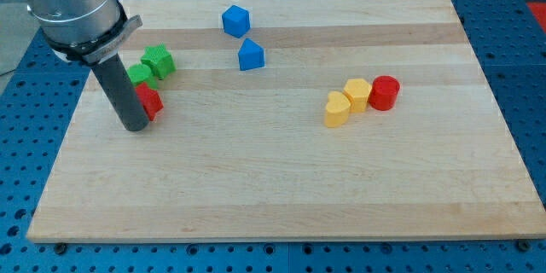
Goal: Move the red circle to the bottom side of the board
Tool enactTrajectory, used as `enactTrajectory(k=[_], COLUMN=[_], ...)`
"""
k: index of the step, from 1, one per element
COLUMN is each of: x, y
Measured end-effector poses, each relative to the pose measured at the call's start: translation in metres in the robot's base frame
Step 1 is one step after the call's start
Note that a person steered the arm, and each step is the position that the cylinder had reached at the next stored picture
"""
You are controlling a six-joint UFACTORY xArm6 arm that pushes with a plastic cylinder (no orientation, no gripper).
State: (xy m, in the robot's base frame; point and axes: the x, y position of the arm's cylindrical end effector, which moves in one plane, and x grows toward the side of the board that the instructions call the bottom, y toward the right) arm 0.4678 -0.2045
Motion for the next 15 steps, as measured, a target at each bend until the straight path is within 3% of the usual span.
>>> enactTrajectory(k=[1, 2, 3, 4, 5, 7, 8, 10, 12, 14, 15], x=[0.004, 0.063, 0.116, 0.127, 0.125, 0.077, 0.03, -0.032, -0.06, -0.044, -0.006], y=[0.0, 0.021, 0.088, 0.196, 0.304, 0.496, 0.538, 0.471, 0.388, 0.324, 0.316])
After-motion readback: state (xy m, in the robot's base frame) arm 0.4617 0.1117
